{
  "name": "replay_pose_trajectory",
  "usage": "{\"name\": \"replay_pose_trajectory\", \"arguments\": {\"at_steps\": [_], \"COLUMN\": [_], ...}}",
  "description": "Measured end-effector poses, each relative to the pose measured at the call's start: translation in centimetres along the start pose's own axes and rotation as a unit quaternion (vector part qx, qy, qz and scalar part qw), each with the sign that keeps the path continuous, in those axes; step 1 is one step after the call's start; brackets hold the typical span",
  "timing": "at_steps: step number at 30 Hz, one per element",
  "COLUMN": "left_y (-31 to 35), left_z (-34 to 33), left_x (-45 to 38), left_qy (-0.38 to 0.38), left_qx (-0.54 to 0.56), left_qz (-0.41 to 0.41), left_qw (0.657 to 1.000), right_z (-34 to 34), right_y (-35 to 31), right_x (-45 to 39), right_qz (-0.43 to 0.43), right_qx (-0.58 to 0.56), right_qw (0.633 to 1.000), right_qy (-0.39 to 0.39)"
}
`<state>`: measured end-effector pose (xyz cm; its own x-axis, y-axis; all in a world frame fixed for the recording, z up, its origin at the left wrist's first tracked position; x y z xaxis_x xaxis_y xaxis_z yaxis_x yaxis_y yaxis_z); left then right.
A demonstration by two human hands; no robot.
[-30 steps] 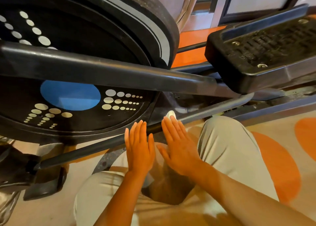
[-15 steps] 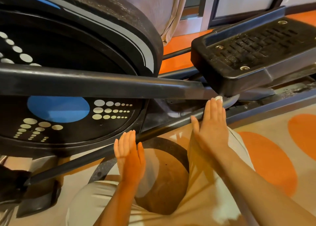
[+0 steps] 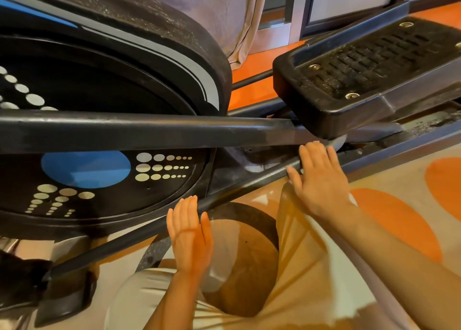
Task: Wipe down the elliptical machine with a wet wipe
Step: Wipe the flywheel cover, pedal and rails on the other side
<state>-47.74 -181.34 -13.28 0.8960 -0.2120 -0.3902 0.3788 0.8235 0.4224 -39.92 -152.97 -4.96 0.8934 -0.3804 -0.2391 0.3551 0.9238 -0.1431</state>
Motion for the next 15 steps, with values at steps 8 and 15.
{"name": "replay_pose_trajectory", "arguments": {"at_steps": [8,15], "left_y": [0.4,1.0], "left_z": [0.3,0.2], "left_x": [-0.1,-0.3], "left_qy": [0.002,-0.004], "left_qx": [0.002,0.01], "left_qz": [0.009,0.031], "left_qw": [1.0,0.999], "right_z": [-1.1,-2.5], "right_y": [-2.1,-6.0], "right_x": [1.6,3.8], "right_qz": [-0.091,0.038], "right_qx": [-0.128,-0.164], "right_qw": [0.988,0.985], "right_qy": [0.014,-0.04]}}
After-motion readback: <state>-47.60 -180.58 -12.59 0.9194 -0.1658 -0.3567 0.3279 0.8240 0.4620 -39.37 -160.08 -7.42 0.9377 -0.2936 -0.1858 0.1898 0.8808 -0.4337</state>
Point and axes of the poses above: each hand's wrist, its own x-axis away from the middle knuckle, its own z-axis out of the back of the hand, y = z × x, the point moved 3 cm from there along -x, towards the middle knuckle, and after that the axes turned 3 degrees about z, right-handed, at the moved point
